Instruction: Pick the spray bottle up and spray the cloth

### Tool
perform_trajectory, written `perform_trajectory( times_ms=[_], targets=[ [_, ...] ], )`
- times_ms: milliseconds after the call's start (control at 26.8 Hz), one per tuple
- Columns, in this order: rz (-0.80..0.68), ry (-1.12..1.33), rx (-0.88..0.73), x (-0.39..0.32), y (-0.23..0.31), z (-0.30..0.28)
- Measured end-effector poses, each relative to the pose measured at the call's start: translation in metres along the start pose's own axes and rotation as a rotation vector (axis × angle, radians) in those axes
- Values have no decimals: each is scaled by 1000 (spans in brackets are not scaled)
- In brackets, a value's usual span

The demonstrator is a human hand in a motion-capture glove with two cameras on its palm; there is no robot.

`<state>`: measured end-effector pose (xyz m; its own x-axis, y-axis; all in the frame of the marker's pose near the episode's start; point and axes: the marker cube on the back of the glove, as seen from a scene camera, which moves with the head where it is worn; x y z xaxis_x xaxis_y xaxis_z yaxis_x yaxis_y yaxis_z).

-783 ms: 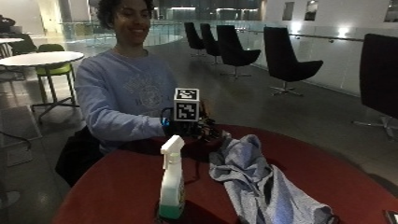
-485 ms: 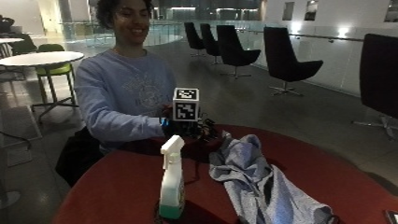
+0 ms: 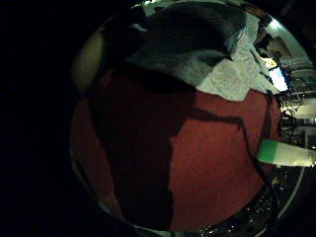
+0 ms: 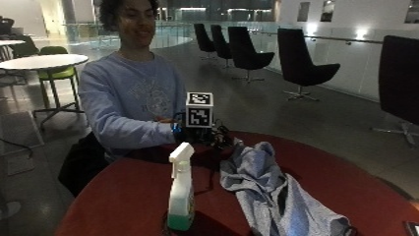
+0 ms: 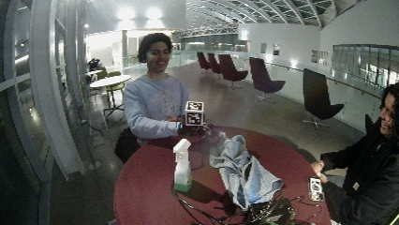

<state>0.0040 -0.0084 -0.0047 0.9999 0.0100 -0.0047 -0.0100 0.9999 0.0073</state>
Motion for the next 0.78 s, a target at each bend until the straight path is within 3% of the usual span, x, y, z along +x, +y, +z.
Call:
perform_trajectory(
  times_ms=[485, 783],
  targets=[
    [15, 11, 2, 2, -1, 0],
    [75, 4, 63, 31, 40, -17]
  ],
)
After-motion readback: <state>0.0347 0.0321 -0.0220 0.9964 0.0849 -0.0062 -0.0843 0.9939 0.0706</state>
